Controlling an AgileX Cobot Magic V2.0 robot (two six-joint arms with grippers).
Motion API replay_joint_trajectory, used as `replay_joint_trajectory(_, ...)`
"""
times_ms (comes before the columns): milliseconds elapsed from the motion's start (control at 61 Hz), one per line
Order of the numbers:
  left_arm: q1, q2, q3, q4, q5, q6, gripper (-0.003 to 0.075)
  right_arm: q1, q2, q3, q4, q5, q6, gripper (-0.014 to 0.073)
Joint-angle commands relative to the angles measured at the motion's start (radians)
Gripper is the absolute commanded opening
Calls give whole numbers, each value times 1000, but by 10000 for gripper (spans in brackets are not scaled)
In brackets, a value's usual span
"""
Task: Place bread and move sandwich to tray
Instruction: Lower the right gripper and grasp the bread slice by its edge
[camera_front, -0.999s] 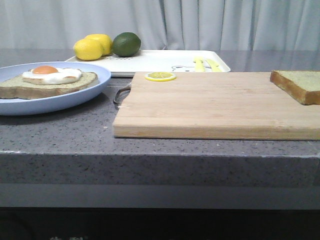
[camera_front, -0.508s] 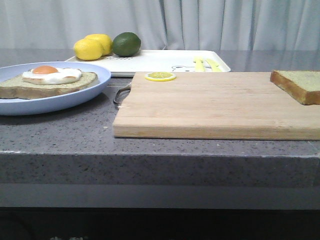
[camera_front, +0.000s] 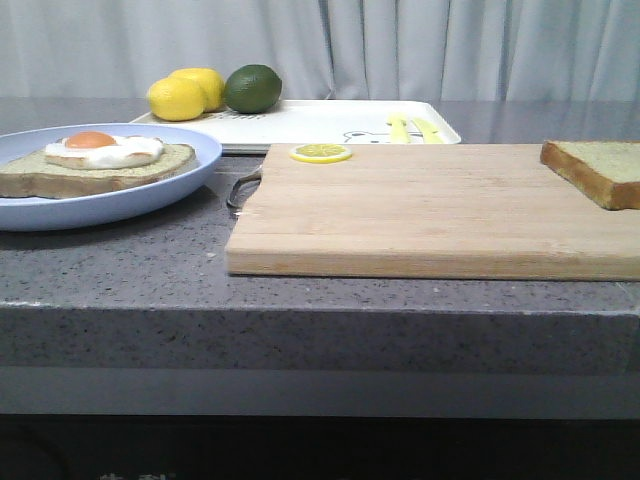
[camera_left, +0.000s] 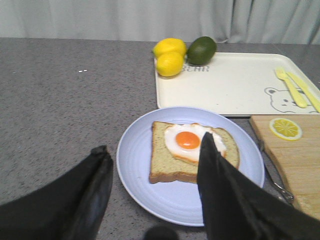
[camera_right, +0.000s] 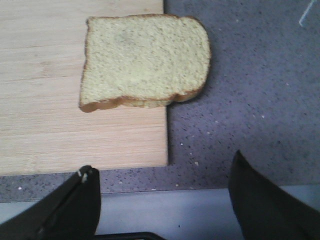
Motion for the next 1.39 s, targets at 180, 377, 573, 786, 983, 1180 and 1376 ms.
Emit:
replay_joint_trajectory(180,-169,38,-41,35,-97,9,388,-234,214,-159,72,77,-51,549)
replay_joint_trajectory(377,-187,38,-41,40,-113,9,388,-470,397,-220,411,161,-268,549)
replay_joint_trajectory(573,-187,38,-41,46,-113,9,388,-604,596,-250,710,277,-532,549)
replay_joint_trajectory(786,-187,38,-41,46,-113,9,388,-585,742,-250,833,318,-708,549)
replay_joint_trajectory(983,-187,38,-41,50,-113,9,388,-554,818,-252,838,314,-748,549)
replay_joint_trajectory(1180,-187,38,-41,53,-113,9,388,-519,869,-252,844,318,-752,549)
replay_joint_trajectory(1376,-187,38,-41,64,-113,9,388,-509,888,-253,856,319,-755,517)
